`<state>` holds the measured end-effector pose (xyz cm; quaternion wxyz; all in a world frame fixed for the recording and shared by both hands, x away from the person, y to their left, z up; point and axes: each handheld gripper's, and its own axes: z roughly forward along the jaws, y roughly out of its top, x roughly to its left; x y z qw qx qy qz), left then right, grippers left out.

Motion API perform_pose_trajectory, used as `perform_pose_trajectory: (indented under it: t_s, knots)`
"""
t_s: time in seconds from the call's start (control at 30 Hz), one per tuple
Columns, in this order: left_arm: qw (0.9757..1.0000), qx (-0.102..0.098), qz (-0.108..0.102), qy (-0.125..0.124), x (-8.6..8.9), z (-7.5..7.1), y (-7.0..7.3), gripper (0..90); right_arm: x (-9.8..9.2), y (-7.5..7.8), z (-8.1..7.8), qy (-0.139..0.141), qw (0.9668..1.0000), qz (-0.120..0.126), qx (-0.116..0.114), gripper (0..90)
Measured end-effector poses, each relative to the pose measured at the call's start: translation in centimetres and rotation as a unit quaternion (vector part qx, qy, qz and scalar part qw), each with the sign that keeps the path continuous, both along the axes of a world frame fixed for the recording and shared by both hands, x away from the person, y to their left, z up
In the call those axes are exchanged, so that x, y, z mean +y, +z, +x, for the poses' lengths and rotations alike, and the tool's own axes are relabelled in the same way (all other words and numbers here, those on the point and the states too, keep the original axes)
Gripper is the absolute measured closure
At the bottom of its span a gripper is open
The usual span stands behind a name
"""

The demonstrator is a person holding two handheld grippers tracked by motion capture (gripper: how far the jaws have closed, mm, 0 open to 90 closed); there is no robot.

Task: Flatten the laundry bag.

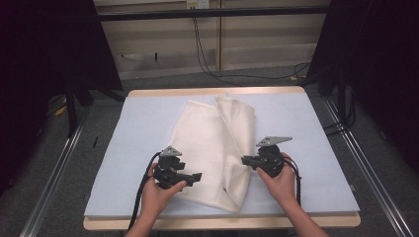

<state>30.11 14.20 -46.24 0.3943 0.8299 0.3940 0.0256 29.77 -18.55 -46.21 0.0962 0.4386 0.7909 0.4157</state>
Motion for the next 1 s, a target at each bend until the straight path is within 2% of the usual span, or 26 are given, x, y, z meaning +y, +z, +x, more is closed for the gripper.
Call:
perform_pose_trajectory:
  t_s: [0.07,0.13,0.2,0.3,0.33,0.37,0.4,0.43,0.53,0.57,0.6,0.67,0.7,0.77,0.83,0.9,1.0]
  knots:
    - [0.9998,0.003,0.018,-0.007,0.1,0.0,-0.5,21.3,-0.5,0.1,-0.1,-0.002,1.0000,0.001,-0.002,87.6]
    - [0.9995,0.005,0.028,-0.011,0.3,0.0,-0.7,22.5,-0.8,0.2,-0.2,-0.004,1.0000,0.001,-0.003,87.6]
    - [0.9995,-0.003,0.031,-0.006,0.4,0.0,-0.8,23.9,-1.3,0.3,-0.5,-0.007,1.0000,0.001,-0.001,87.6]
    - [0.9994,-0.009,0.030,0.014,0.9,0.1,-0.6,27.4,-2.3,0.4,-0.9,-0.009,0.9999,-0.003,-0.005,87.5]
    - [0.9989,-0.016,0.044,0.011,1.4,0.2,-0.5,27.4,-2.5,0.4,-1.0,-0.009,0.9999,-0.004,-0.004,87.5]
    - [0.9989,-0.021,0.036,0.022,1.4,0.2,-0.6,27.6,-2.9,0.4,-1.2,-0.011,0.9999,-0.002,-0.004,87.4]
    - [0.9987,-0.017,0.044,0.021,1.9,0.3,-0.5,27.7,-3.1,0.4,-1.3,-0.011,0.9999,-0.003,-0.003,87.4]
    - [0.9987,-0.017,0.037,0.030,2.0,0.3,-0.5,27.7,-3.4,0.4,-1.5,-0.012,0.9999,-0.004,-0.003,87.4]
    - [0.9975,-0.021,0.052,0.044,2.8,0.4,-0.3,27.7,-4.0,0.5,-2.0,-0.015,0.9998,-0.008,-0.001,87.3]
    - [0.9973,-0.023,0.049,0.050,3.0,0.4,-0.4,27.8,-4.3,0.5,-2.1,-0.016,0.9998,-0.009,-0.003,87.3]
    - [0.9968,-0.023,0.054,0.054,3.3,0.4,-0.4,27.8,-4.6,0.5,-2.3,-0.018,0.9998,-0.010,-0.005,87.2]
    - [0.9946,-0.037,0.063,0.074,3.6,0.3,-0.7,29.3,-5.1,0.5,-2.5,-0.022,0.9997,-0.010,-0.005,87.1]
    - [0.9934,-0.033,0.076,0.079,3.9,0.4,-0.6,29.9,-5.3,0.5,-2.7,-0.024,0.9996,-0.011,-0.005,87.0]
    - [0.9931,-0.035,0.071,0.086,4.2,0.4,-0.7,29.8,-5.8,0.5,-3.0,-0.028,0.9995,-0.011,-0.003,86.9]
    - [0.9917,-0.037,0.088,0.086,4.7,0.5,-0.5,29.5,-6.2,0.5,-3.1,-0.031,0.9994,-0.012,-0.006,86.9]
    - [0.9903,-0.038,0.089,0.100,5.0,0.6,-0.5,29.1,-6.4,0.5,-3.3,-0.034,0.9994,-0.009,-0.004,86.8]
    - [0.9881,-0.038,0.103,0.108,5.7,0.7,-0.5,29.1,-6.6,0.5,-3.4,-0.035,0.9993,-0.011,-0.002,86.7]
